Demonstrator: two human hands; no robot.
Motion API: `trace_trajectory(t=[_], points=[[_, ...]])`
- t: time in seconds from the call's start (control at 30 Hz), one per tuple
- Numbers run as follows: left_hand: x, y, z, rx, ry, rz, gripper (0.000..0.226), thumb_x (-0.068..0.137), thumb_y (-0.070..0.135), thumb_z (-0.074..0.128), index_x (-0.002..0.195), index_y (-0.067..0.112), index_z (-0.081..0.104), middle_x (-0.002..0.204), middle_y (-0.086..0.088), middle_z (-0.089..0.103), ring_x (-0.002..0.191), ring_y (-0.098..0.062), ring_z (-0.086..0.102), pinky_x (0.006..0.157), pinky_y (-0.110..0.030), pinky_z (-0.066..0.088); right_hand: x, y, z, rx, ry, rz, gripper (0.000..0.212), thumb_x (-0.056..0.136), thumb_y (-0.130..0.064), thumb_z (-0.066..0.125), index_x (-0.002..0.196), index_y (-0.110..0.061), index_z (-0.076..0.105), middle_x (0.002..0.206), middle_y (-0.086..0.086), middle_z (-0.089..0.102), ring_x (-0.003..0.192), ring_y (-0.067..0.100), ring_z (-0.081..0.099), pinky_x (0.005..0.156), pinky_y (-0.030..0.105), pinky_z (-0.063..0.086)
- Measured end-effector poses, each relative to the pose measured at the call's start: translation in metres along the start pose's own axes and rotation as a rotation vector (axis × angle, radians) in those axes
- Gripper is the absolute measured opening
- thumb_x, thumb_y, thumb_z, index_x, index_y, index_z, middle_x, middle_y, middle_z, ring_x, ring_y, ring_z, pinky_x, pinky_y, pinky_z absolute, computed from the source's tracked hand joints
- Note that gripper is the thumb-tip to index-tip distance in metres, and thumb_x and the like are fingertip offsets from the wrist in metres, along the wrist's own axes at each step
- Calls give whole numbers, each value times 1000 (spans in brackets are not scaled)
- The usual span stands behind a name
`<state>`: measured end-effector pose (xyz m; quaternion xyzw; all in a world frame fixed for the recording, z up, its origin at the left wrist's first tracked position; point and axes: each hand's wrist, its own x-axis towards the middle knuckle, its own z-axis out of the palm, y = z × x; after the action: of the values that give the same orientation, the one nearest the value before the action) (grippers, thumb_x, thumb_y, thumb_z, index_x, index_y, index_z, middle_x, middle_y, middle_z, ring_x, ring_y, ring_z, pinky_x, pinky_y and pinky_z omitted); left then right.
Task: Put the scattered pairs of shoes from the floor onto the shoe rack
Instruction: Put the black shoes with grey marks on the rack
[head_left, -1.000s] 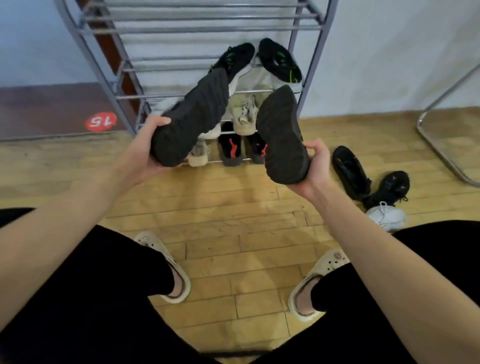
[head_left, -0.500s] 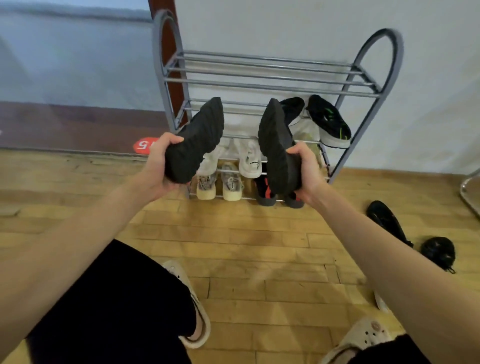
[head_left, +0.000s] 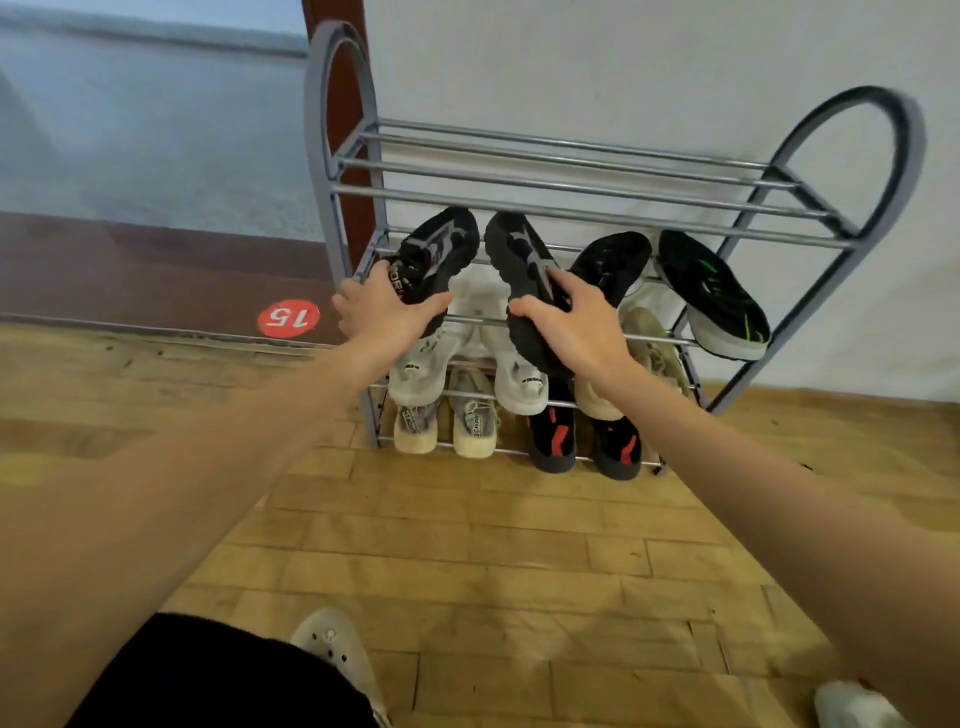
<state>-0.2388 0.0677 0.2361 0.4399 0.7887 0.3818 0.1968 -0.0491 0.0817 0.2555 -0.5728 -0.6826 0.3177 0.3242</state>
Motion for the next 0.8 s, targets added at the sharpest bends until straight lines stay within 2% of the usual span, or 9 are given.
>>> trace_trajectory(t=[0.1,0.2,0.3,0.47,0.6,0.7,0.8], points=[[24,-1,13,105,82,57,79,74,53,73,137,19,39,136,-18,34,127,-40,30,106,-48,32,33,-4,8,-239,40,33,72,68,-62,55,135,-37,48,126,5,61,120,36,51,101,47,41],[43,-7,25,119,135,67,72,72,50,75,128,16,45,133,-18,36,123,-39,32,105,-49,33,59,-10,19,-412,67,49,68,79,-52,58,142,-33,41,138,14,51,129,41,39,104,47,31],[53,-15,31,156,187,70,66,74,45,75,125,13,47,131,-18,38,121,-39,35,104,-48,34,77,-14,33,-532,67,52,61,82,-45,58,138,-25,45,139,22,45,129,42,36,105,47,28],[56,-25,34,180,105,37,64,81,38,71,129,7,41,138,-21,34,128,-40,32,107,-44,30,97,-13,57,-603,16,100,54,82,-44,58,130,-20,50,141,26,40,133,45,31,109,50,24],[53,-21,29,117,113,90,49,88,22,60,130,4,44,140,-20,34,132,-37,31,108,-40,31,93,-7,68,-546,6,143,55,85,-46,57,129,-15,49,141,25,41,133,44,32,110,50,25],[45,-16,19,110,142,137,42,87,15,55,128,7,49,136,-18,39,129,-35,34,105,-38,32,76,-1,67,-613,3,59,43,91,-40,52,119,-8,53,138,25,40,132,42,32,109,49,26],[30,-13,10,137,182,181,44,86,13,56,129,9,49,135,-16,42,127,-34,36,104,-39,34,55,4,55,-739,3,-141,38,90,-32,55,117,-6,53,135,22,41,128,41,35,106,47,29]])
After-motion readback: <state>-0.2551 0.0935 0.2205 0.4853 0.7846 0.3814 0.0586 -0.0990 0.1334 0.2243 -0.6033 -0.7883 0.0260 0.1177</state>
